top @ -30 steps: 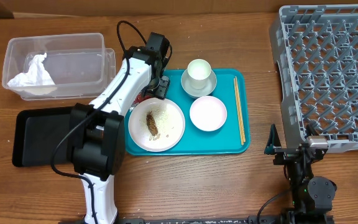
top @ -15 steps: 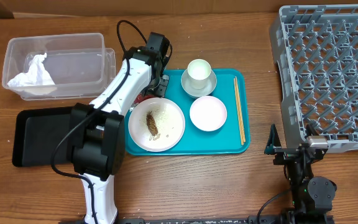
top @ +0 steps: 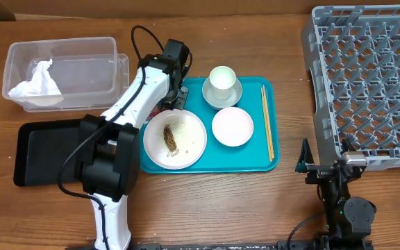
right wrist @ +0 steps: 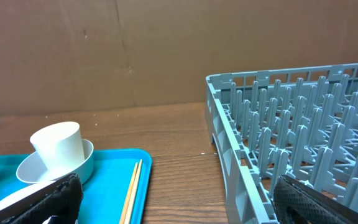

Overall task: Sort waste into correct bins and load items into the dishwasher
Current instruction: 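Carry the napkin with the left gripper and release it into the clear bin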

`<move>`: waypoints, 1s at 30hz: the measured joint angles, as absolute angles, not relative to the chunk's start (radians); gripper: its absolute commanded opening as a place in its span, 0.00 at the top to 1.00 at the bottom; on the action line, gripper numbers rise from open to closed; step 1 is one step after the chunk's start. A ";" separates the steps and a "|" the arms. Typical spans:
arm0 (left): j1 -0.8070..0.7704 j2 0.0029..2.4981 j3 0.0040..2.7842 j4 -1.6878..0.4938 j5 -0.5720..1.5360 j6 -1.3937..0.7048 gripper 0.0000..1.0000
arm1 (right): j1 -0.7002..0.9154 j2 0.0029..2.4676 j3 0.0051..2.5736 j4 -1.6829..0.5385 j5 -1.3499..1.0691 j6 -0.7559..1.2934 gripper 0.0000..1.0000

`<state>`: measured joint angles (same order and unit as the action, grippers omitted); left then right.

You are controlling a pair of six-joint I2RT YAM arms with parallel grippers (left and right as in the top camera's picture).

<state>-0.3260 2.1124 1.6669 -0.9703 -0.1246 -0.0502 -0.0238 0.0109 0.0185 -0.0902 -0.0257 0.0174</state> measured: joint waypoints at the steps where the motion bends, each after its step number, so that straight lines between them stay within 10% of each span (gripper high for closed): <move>1: -0.326 2.112 1.686 -0.988 -0.125 -0.057 0.96 | -0.024 0.011 0.019 -0.090 -0.025 0.018 0.00; 18: -0.287 2.074 2.251 -1.303 -0.189 -0.310 0.96 | -0.024 0.011 0.019 -0.090 -0.025 0.018 0.00; 30: 0.018 1.982 2.336 -1.348 -0.248 -0.564 0.93 | -0.024 0.011 0.019 -0.090 -0.025 0.018 0.00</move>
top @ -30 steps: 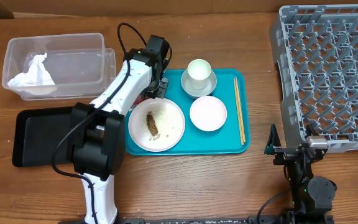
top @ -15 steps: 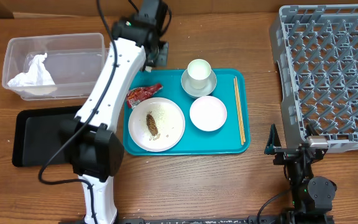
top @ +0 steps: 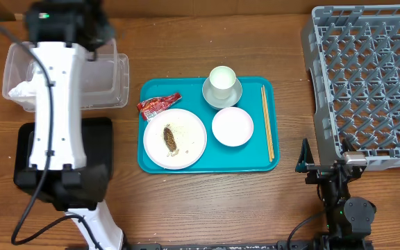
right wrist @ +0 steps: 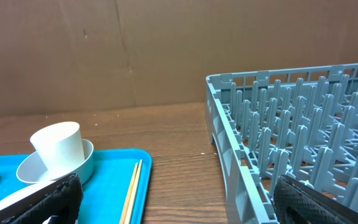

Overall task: Sort waste into correct bins and load items into the dishwasher
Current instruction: 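Carry the napkin with the left gripper and release it into the clear bin, then grasp the red snack wrapper on the tray with the left gripper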

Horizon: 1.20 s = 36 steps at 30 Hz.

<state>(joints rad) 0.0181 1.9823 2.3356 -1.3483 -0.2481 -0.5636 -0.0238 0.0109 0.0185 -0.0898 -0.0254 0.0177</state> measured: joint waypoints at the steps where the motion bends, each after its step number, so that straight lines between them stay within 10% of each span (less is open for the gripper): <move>1: 0.042 1.984 2.332 -1.349 -0.249 -0.571 0.86 | -0.024 0.011 0.019 -0.090 -0.025 0.017 0.00; 6: 0.122 2.008 2.331 -1.350 -0.247 -0.598 0.25 | -0.024 0.011 0.019 -0.090 -0.025 0.018 0.00; 24: 0.080 2.054 2.329 -1.469 0.342 -0.223 0.29 | -0.024 0.011 0.019 -0.090 -0.025 0.017 0.00; 36: -0.281 2.056 2.132 -1.353 0.003 -0.136 0.02 | -0.024 0.011 0.019 -0.091 -0.025 0.018 0.00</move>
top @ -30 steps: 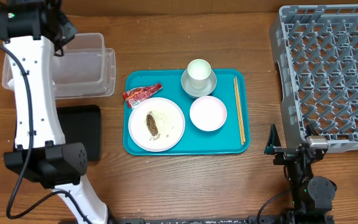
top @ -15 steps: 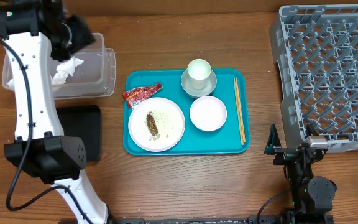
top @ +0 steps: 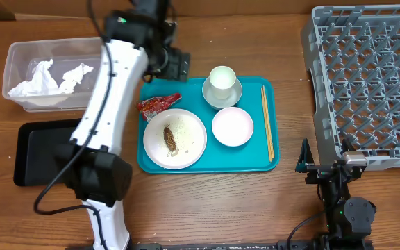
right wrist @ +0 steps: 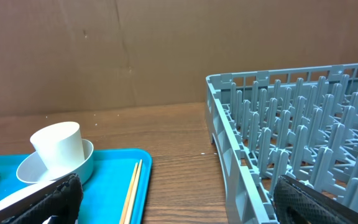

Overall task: Sort waste into correct bins and load items into the dishwasher
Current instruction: 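Grasp the red snack wrapper on the tray with the left gripper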

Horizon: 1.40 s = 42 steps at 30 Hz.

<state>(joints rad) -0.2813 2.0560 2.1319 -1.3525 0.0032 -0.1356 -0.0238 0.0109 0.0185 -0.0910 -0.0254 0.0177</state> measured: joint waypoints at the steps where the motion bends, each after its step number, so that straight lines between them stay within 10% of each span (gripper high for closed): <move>1: -0.295 2.059 2.106 -1.331 -0.052 -0.131 0.02 | -0.024 0.011 0.019 -0.090 -0.025 0.018 0.00; 23: -0.282 2.252 1.891 -1.068 -0.089 0.248 0.14 | -0.024 0.011 0.019 -0.090 -0.025 0.017 0.00; 30: -0.282 2.311 1.890 -1.050 -0.090 0.292 0.40 | -0.024 0.011 0.019 -0.090 -0.026 0.018 0.00; 35: -0.282 2.315 1.890 -1.037 -0.090 0.298 0.96 | -0.024 0.011 0.019 -0.091 -0.025 0.017 0.00; 42: -0.282 2.316 1.911 -1.055 -0.090 0.290 0.96 | -0.024 0.011 0.019 -0.090 -0.025 0.017 0.00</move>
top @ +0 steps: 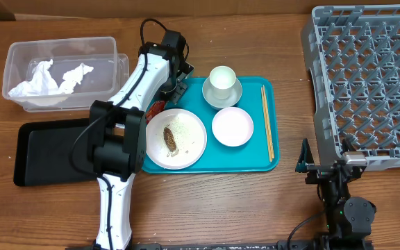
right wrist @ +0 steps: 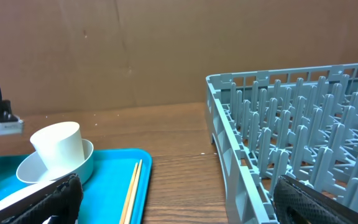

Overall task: Sort waste into correct bins and load items into the dishwasher
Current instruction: 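Grasp the red snack wrapper on the tray with the left gripper, then move the red wrapper left and drop it into the clear bin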

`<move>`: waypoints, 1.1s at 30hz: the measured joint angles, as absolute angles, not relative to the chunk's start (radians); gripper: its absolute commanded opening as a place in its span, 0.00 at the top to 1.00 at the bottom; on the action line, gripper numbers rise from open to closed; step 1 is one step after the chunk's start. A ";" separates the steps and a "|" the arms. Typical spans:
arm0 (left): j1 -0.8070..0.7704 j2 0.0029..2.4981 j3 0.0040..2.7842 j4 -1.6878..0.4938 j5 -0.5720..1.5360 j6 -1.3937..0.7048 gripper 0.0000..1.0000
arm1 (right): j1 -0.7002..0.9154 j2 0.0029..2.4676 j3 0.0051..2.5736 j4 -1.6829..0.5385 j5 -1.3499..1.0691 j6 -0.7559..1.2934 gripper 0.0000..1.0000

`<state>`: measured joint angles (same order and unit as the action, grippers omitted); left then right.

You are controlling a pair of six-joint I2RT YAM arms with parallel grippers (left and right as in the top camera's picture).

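Observation:
A red wrapper (top: 153, 109) lies at the teal tray's (top: 207, 164) top left corner, partly under my left gripper (top: 176, 87), which hangs low over its right end; the overhead view does not show how its jaws stand. On the tray are a plate with food scraps (top: 174, 137), a white cup (top: 222, 79) standing in a bowl, a small white dish (top: 232, 126) and chopsticks (top: 267, 121). My right gripper (right wrist: 176, 208) rests open near the table's front edge, with nothing between its fingers.
A clear bin (top: 110, 66) at the back left holds two crumpled tissues (top: 51, 75). A black tray (top: 47, 149) lies in front of it. The grey dish rack (top: 367, 76) fills the right side.
My left arm was beside the clear bin, above the tray's top left corner. Now its gripper is low over the red wrapper. The right arm has not moved.
My left gripper was at the tray's top left corner, and the bin held one tissue. Then it was over the clear bin, with the wrapper showing on the tray. Then a second tissue lay in the bin. Now the gripper is at the wrapper.

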<state>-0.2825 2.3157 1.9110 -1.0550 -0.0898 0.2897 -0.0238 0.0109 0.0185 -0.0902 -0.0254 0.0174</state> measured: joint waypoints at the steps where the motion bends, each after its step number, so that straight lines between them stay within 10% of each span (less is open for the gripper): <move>1: -0.282 2.316 1.931 -1.062 -0.090 0.282 0.96 | -0.024 0.011 0.019 -0.091 -0.025 0.018 0.00; 22: 0.004 2.125 2.350 -1.006 -0.243 -0.292 0.94 | -0.024 0.011 0.019 -0.090 -0.025 0.017 0.00; 29: 0.137 2.147 2.311 -1.024 -0.190 -0.562 0.38 | -0.024 0.011 0.019 -0.090 -0.026 0.017 0.00; 33: 0.178 2.159 2.302 -1.032 -0.160 -0.627 0.36 | -0.024 0.011 0.019 -0.090 -0.026 0.018 0.00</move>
